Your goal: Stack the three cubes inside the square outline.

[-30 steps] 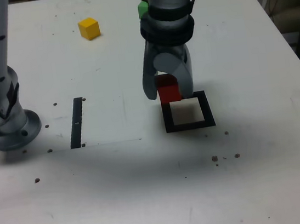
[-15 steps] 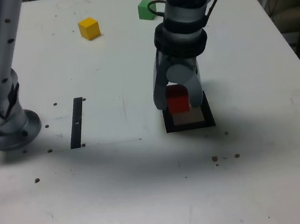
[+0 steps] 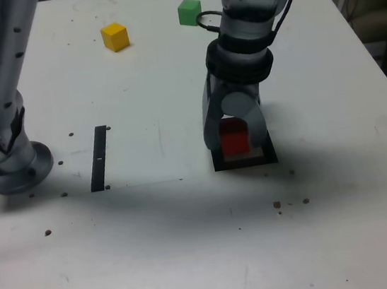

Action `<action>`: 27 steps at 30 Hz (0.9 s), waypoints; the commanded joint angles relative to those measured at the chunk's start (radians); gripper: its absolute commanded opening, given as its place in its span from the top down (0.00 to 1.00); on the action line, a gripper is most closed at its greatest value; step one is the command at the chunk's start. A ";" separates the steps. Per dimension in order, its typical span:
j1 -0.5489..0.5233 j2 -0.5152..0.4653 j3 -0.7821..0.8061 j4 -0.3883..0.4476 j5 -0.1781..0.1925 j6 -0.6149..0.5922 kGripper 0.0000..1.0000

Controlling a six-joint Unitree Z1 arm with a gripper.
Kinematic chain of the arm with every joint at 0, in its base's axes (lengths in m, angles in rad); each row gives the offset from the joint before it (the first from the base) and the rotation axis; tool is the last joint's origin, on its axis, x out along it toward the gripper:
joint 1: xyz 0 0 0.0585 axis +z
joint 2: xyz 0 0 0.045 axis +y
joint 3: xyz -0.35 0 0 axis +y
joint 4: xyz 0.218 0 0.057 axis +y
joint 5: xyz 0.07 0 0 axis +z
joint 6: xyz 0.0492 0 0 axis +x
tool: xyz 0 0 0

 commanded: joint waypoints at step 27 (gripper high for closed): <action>0.007 -0.078 0.061 0.013 0.027 0.006 0.01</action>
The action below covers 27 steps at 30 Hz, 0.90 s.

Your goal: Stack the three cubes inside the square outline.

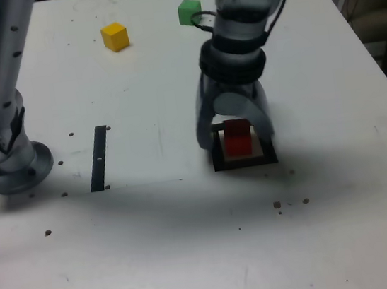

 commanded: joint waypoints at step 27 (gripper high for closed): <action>0.216 -0.272 0.152 0.069 0.139 0.062 0.00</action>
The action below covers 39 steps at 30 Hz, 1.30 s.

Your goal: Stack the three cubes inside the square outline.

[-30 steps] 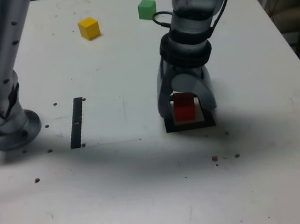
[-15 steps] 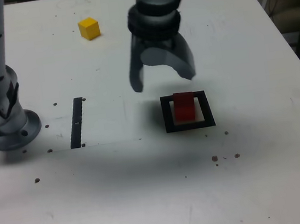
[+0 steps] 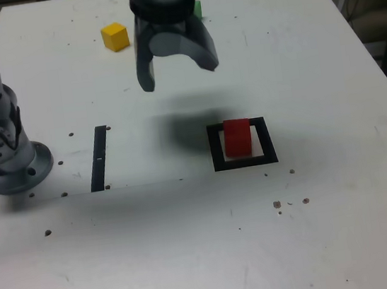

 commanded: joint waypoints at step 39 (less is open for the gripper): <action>0.600 0.018 -0.070 0.022 0.010 0.296 0.01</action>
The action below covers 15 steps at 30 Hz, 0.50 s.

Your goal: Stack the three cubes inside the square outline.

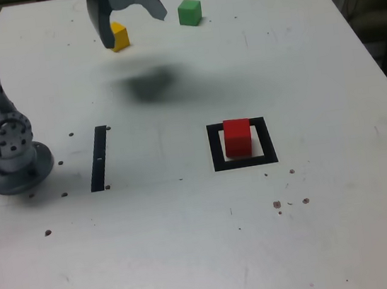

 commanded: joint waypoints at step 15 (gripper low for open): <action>0.189 0.127 -0.111 0.004 0.005 0.073 0.01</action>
